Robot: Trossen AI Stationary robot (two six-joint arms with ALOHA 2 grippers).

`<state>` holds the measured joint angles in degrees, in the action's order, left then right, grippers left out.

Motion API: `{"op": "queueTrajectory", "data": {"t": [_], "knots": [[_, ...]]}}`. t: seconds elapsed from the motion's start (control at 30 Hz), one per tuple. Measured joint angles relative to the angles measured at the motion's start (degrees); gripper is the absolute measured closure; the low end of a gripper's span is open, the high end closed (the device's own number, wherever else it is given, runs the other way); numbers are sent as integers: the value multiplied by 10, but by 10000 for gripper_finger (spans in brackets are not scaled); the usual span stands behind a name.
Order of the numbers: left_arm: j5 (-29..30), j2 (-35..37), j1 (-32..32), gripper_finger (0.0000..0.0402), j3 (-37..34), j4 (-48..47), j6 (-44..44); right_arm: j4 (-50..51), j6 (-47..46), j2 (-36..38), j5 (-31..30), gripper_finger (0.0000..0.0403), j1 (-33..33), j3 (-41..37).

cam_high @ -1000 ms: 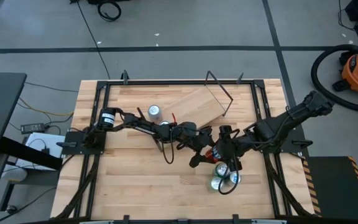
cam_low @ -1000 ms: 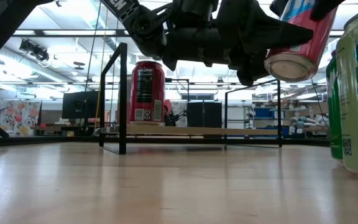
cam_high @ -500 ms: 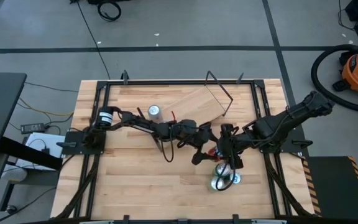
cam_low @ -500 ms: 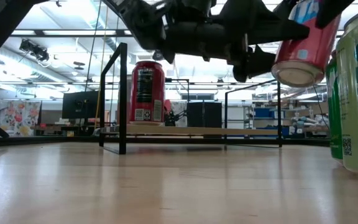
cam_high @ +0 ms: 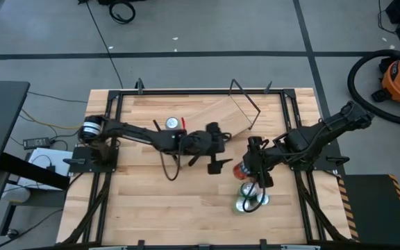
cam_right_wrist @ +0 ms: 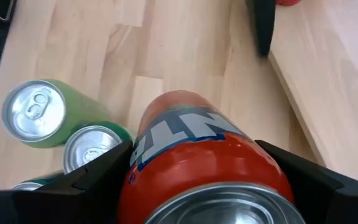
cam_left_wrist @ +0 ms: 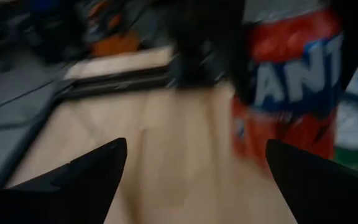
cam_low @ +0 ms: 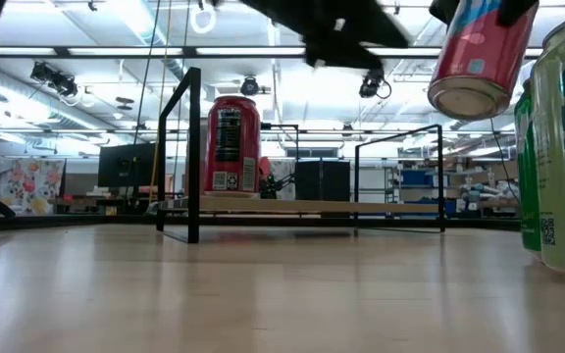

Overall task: Place canned beverage on shelf
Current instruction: Put the top red soda can on the shelf

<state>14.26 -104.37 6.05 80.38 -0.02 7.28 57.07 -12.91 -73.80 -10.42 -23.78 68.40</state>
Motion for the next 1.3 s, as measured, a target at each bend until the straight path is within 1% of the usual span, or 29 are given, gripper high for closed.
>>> {"op": "queueTrajectory", "data": {"t": [0.13, 0.33, 0.5, 0.57, 0.63, 0.8, 0.9, 0.97, 1.03, 1.17, 1.3], "knots": [[89, 27, 31, 6, 0, -84, -1, 0, 4, 0, -11, 82, 6, 0], [185, 31, 90, 6, -2, -177, -10, -18, 26, -15, -24, 82, 30, 0], [224, 35, 129, 6, -2, -219, -35, -46, 78, -50, -12, 82, 63, 1], [241, 39, 141, 6, -2, -230, -46, -45, 94, -69, 3, 82, 79, 11], [252, 48, 152, 6, -2, -257, -56, -43, 109, -89, 12, 82, 91, 28], [262, 49, 166, 6, -2, -284, -71, -20, 158, -132, 17, 82, 116, 87], [266, 51, 176, 11, -20, -262, -78, -7, 179, -149, 19, 82, 138, 122], [264, 57, 186, 19, -54, -239, -79, -4, 193, -153, 17, 82, 153, 135], [264, 68, 195, 30, -93, -195, -88, -8, 205, -154, 27, 82, 171, 137], [269, 104, 216, 49, -158, -121, -96, -15, 212, -163, 58, 82, 208, 137], [295, 156, 235, 59, -196, -86, -96, -13, 232, -195, 63, 82, 229, 146]]}}
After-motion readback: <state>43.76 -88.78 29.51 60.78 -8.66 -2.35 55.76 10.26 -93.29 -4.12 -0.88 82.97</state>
